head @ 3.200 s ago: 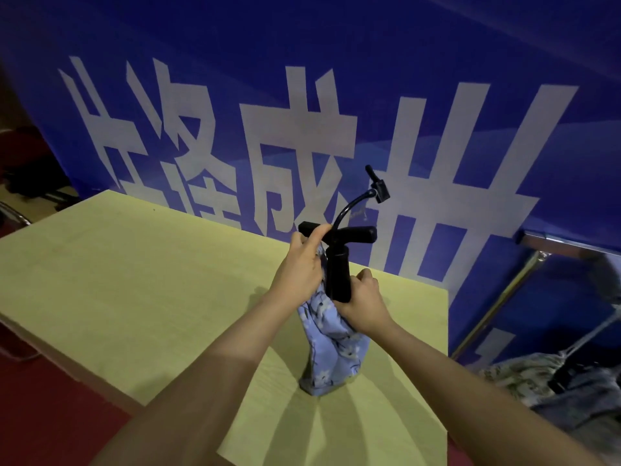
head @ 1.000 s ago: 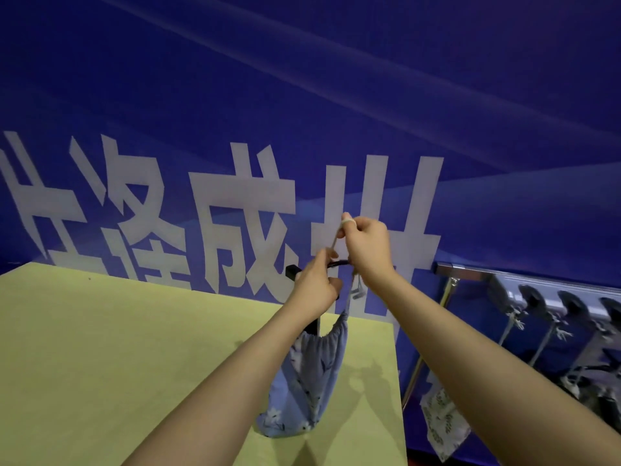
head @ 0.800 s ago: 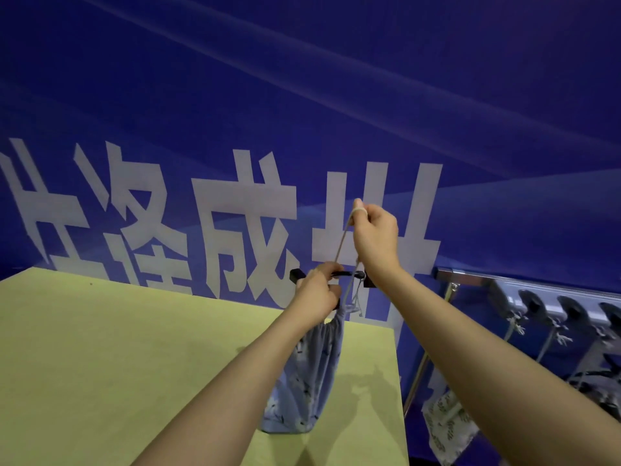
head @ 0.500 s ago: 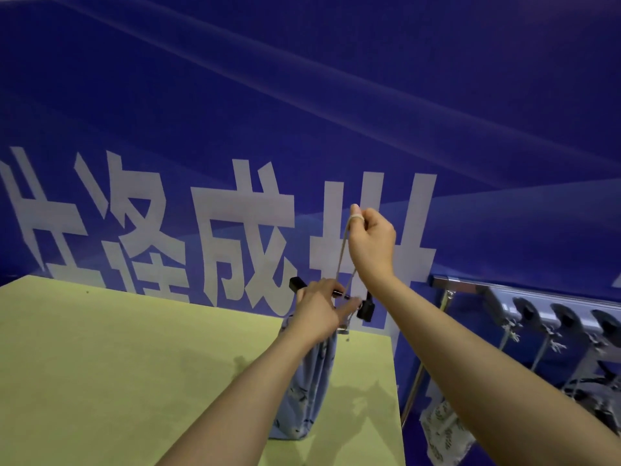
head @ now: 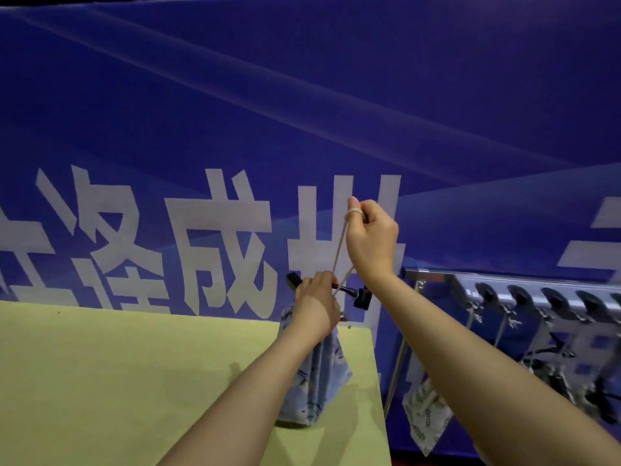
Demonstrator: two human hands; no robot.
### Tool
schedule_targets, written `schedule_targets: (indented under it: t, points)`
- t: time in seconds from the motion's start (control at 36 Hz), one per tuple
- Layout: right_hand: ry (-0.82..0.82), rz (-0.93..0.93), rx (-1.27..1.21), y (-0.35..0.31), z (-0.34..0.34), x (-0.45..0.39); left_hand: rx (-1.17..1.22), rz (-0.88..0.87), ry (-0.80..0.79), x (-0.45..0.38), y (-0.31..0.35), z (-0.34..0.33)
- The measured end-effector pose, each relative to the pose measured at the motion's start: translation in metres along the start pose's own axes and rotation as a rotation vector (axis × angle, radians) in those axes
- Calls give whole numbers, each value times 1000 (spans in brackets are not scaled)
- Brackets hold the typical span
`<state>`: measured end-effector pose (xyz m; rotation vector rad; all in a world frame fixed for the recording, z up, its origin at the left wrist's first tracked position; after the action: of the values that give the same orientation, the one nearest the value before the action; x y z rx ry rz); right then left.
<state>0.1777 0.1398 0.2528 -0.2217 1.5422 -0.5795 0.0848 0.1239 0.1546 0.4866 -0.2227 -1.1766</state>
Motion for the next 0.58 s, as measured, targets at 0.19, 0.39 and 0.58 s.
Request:
schedule_targets:
  t: [0.19, 0.39, 0.58]
  points:
    - [46, 74, 131, 2, 52, -17, 74, -100, 0, 9, 49, -9]
    - [119, 74, 276, 29, 134, -38, -7, -266, -17, 18, 133, -31]
    - [110, 33, 376, 86, 244, -32, -81, -382, -171, 44, 231, -116]
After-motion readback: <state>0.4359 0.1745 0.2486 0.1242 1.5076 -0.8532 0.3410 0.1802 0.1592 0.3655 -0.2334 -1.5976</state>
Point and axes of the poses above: each hand's wrist, its own x-axis away from the middle knuckle, its own z-axis out of the back of the hand, y = z × x, the point moved 4 cm from there along -x, towards the middle knuckle, and after that the axes turned 15 degrees about z, right-handed, at the moved point
